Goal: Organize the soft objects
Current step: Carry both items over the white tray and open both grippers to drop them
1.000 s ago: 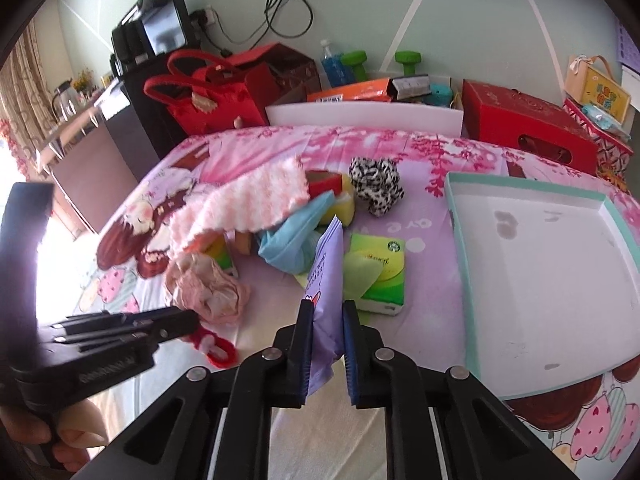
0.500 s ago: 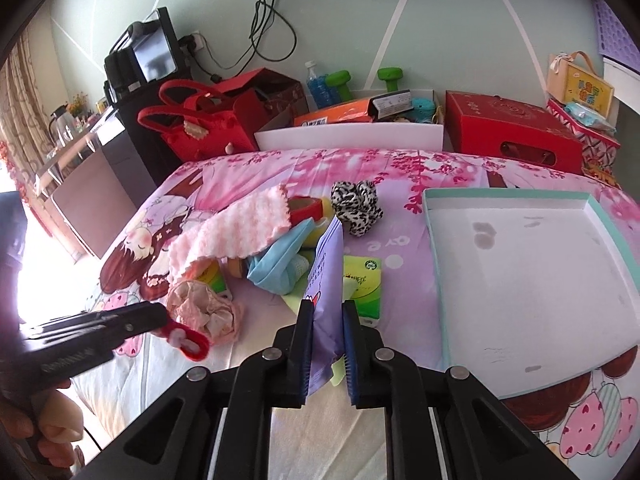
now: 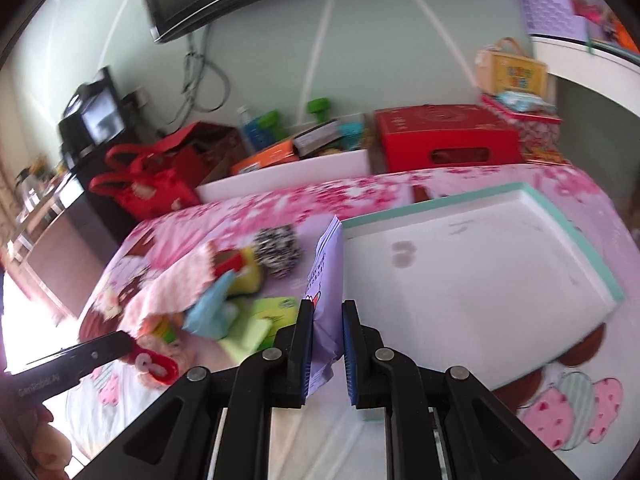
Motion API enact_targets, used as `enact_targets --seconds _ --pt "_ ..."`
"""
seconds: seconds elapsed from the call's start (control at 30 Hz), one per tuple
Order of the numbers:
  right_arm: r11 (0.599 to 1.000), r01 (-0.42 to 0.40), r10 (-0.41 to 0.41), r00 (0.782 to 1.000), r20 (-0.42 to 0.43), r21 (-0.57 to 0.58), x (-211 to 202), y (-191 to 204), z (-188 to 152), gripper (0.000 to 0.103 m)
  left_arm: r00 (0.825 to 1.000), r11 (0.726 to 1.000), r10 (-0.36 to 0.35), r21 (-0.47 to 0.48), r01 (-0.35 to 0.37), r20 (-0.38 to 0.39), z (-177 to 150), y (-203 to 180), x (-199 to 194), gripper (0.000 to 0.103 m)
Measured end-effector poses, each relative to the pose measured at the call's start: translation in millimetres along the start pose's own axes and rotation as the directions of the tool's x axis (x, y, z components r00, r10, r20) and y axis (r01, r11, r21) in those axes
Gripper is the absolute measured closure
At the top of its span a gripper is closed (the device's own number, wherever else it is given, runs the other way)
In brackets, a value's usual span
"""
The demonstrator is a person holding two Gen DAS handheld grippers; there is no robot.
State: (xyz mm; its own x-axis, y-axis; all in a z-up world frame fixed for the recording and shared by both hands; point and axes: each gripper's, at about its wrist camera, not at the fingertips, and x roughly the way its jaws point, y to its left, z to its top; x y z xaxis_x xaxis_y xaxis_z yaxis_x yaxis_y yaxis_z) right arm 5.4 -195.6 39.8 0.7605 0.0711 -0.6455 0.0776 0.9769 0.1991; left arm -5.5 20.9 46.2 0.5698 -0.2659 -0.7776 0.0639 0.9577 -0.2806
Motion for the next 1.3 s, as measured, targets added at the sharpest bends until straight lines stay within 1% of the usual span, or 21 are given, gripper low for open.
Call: enact_targets --seconds 0.17,0.27,0.4,0.53,0.63,0.77,0.97,1.07,1.23,1.3 --pt "0.996 0.077 -0.079 0.996 0.036 0.049 -6 -31 6 0.088 0.999 0.997 -0.035 0.061 0.036 -0.013 8 -36 12 0.085" --pt "0.987 0.141 -0.145 0.988 0.045 0.075 -5 -52 9 0.088 0.999 0.995 -0.029 0.090 0.031 -0.022 11 -55 18 0.085" --pt "0.975 0.186 -0.192 0.980 0.044 0.119 -1 -77 12 0.088 0.999 0.992 -0.030 0.120 0.034 -0.039 20 -82 31 0.085" --pt "0.952 0.279 -0.285 0.958 0.038 0.127 1 -97 16 0.088 0.997 0.987 -0.047 0.151 0.054 -0.054 29 -107 47 0.085" --pt "0.942 0.299 -0.307 0.951 0.035 0.152 2 -112 16 0.088 0.998 0.982 -0.045 0.179 0.053 -0.049 36 -129 61 0.085" --pt "0.926 0.335 -0.345 0.938 0.029 0.173 6 -128 16 0.088 0.996 0.979 -0.077 0.188 0.084 -0.045 42 -152 77 0.085" --pt "0.900 0.374 -0.386 0.923 0.010 0.222 10 -150 13 0.088 0.995 0.975 -0.088 0.202 0.098 -0.055 45 -176 106 0.085" --pt "0.889 0.401 -0.413 0.911 0.008 0.221 12 -156 12 0.088 0.994 0.972 -0.089 0.211 0.099 -0.056 45 -186 119 0.085" --pt "0.885 0.407 -0.419 0.908 0.006 0.225 15 -161 13 0.088 0.994 0.968 -0.087 0.229 0.098 -0.060 47 -200 140 0.085" --pt "0.881 0.420 -0.432 0.902 0.005 0.219 15 -161 14 0.088 0.994 0.968 -0.090 0.230 0.103 -0.069 48 -205 148 0.085"
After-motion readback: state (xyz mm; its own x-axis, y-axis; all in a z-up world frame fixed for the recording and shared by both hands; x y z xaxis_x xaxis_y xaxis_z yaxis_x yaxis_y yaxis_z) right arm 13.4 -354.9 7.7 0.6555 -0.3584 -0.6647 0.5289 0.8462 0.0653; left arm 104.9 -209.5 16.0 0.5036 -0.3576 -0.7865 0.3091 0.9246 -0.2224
